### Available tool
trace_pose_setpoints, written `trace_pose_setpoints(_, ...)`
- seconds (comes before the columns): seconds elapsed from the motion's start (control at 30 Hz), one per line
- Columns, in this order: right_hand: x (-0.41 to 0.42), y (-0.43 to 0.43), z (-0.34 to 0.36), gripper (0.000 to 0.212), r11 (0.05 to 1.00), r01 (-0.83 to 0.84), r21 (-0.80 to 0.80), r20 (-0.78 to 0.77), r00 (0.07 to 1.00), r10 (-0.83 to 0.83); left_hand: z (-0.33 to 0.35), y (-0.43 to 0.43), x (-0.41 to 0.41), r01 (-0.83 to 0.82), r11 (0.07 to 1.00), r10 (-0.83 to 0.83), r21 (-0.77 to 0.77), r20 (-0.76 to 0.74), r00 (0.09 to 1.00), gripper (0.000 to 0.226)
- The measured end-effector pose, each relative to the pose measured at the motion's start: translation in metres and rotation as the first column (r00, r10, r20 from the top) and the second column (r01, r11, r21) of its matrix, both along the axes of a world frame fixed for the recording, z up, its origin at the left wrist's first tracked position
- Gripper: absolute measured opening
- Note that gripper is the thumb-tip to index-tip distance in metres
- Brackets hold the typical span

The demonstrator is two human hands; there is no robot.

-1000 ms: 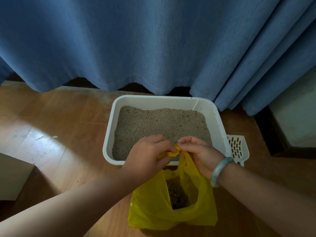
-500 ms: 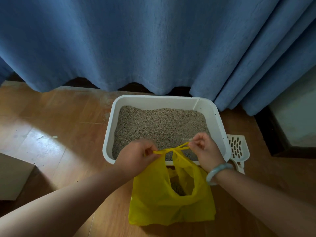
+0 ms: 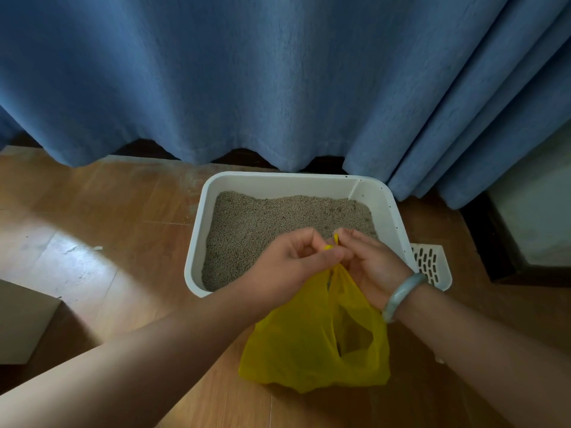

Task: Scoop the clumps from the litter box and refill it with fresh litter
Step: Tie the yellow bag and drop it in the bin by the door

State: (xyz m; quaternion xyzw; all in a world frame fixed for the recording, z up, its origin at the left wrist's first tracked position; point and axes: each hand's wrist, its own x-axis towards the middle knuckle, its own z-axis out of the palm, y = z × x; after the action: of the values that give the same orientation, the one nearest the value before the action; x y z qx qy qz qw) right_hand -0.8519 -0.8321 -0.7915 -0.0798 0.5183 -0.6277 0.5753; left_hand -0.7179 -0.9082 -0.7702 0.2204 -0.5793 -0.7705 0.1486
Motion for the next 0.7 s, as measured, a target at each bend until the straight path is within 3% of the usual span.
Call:
trace_pose_setpoints(0.07,-0.003,-0.001,0.006,0.014,0.999,-0.023,-0.038,0.037,0.999,0.025,0.004,0.0,-0.003,0.027,1.0,-0.027,-0.002,-0.08,0.996,0.017)
trace_pose_setpoints(0.17,-0.008,0.002,0.008,0.012,0.993,-0.046,-0.112,-0.028,0.999,0.043,0.005,-0.001,-0.004,0.035,0.973,-0.052,-0.227,-0.071,0.996,0.013)
trace_pose_setpoints(0.27,-0.011,0.009,0.012,0.015,0.977,-0.149,-0.155,-0.3,0.949,0.097,0.001,-0.007,0.004,0.039,0.884,-0.03,-0.466,0.026,0.999,0.019)
trace_pose_setpoints(0.33,-0.013,0.012,0.013,0.011,0.953,-0.277,-0.121,-0.623,0.769,0.144,-0.006,-0.011,0.012,0.07,0.812,-0.028,-0.58,0.081,0.996,0.023)
trace_pose_setpoints(0.37,-0.013,0.014,0.012,0.011,0.938,-0.341,-0.07,-0.783,0.602,0.16,-0.011,-0.014,0.017,0.092,0.771,-0.024,-0.63,0.115,0.993,0.021)
trace_pose_setpoints(0.43,-0.014,0.018,0.006,0.016,0.912,-0.41,0.024,-0.95,0.274,0.149,-0.023,-0.02,0.026,0.139,0.709,-0.003,-0.692,0.194,0.981,0.02)
trace_pose_setpoints(0.47,-0.014,0.02,0.003,0.019,0.906,-0.42,0.044,-0.97,0.2,0.139,-0.028,-0.024,0.031,0.158,0.692,0.01,-0.704,0.229,0.973,0.023)
trace_pose_setpoints(0.53,-0.015,0.023,-0.004,0.022,0.905,-0.418,0.076,-0.971,0.173,0.162,-0.039,-0.032,0.039,0.202,0.669,0.031,-0.715,0.299,0.954,0.031)
trace_pose_setpoints(0.6,-0.018,0.026,-0.014,0.023,0.902,-0.402,0.156,-0.976,0.076,0.203,-0.047,-0.038,0.046,0.256,0.653,0.036,-0.713,0.367,0.93,0.032)
trace_pose_setpoints(0.67,-0.021,0.029,-0.022,0.021,0.9,-0.388,0.2,-0.973,0.027,0.228,-0.05,-0.04,0.05,0.25,0.701,0.049,-0.668,0.395,0.917,0.031)
trace_pose_setpoints(0.7,-0.021,0.029,-0.023,0.016,0.906,-0.376,0.195,-0.969,0.069,0.238,-0.048,-0.04,0.049,0.204,0.758,0.064,-0.619,0.382,0.922,0.032)
